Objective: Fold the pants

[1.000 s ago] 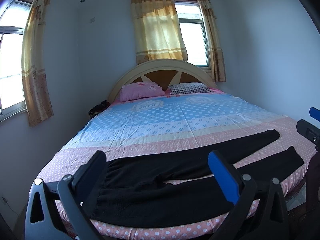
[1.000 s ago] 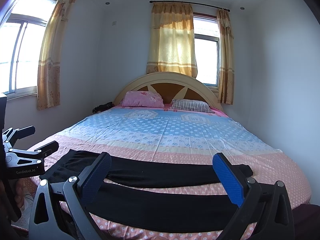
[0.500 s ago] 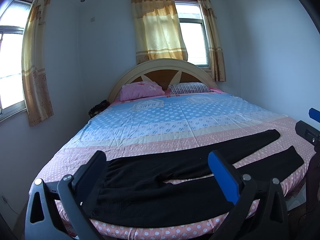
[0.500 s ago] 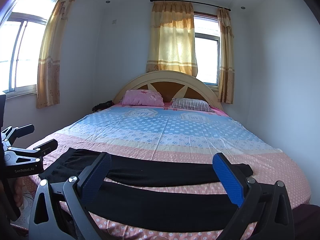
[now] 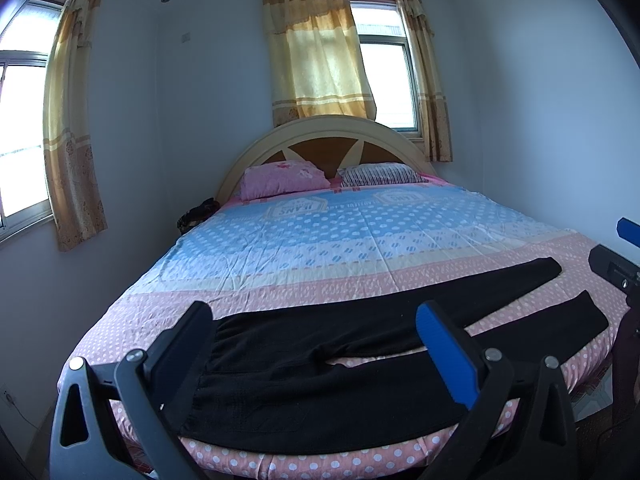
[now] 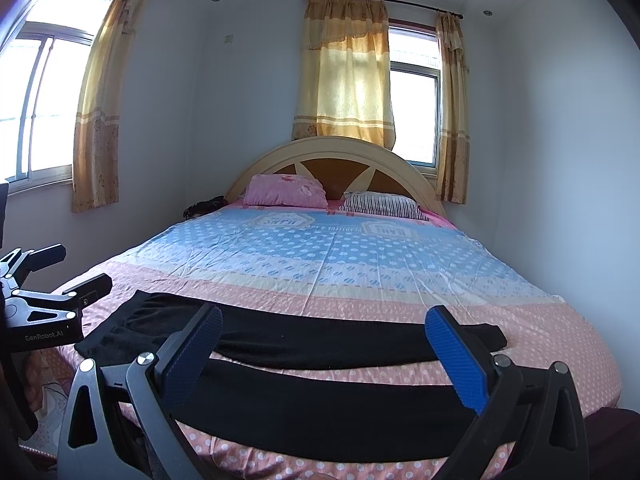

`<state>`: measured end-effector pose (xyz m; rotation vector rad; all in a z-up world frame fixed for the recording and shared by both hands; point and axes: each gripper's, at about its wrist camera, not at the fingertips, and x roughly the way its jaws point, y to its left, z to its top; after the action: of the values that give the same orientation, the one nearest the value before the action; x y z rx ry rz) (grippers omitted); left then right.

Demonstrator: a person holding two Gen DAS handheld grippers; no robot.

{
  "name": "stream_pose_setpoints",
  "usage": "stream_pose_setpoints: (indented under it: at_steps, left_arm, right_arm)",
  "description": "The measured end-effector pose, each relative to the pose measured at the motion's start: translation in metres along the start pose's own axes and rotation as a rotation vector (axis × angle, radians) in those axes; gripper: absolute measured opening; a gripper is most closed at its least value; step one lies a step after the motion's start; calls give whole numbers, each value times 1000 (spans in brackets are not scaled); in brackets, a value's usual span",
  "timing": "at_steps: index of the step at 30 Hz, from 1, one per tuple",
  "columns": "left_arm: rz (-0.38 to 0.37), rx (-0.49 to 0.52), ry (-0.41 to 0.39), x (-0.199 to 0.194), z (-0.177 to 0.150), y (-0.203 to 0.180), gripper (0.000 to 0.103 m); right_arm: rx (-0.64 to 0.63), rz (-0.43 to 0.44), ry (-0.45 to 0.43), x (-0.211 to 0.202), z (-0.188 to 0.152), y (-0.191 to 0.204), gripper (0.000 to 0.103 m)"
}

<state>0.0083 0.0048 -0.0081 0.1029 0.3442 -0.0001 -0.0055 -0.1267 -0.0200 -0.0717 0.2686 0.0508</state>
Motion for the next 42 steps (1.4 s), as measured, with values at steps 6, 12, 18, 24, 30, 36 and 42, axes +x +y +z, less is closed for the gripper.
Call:
stream_pose_setpoints:
  at_steps: [6,12,18,24,30,36,42]
  left_arm:
    - [1,0,4,1,-4,1,103]
    - [2,-2,9,3,-7,2,103]
    - [4,-4,21,7,-7,3,103]
    - [-1,-8,43,16,-12,5,103]
    - [-6,-12,105,46,-25,10,103]
    - [78,0,180,107,-37,48,103]
    - [174,-21,288,184,-42,128,103]
  right_arm:
    - [-3,1,7,0,-1,0,102]
    - [-7,2,22,5,0,1,102]
    - [-16,7,48,13,-5,2,102]
    - [-32,21,92,30,-16,1,102]
    - [-47,60,211,76,-40,-15,102]
    - [-33,106,342,141,-56,-49,102]
    - [-95,84,395,191,-47,-72,102]
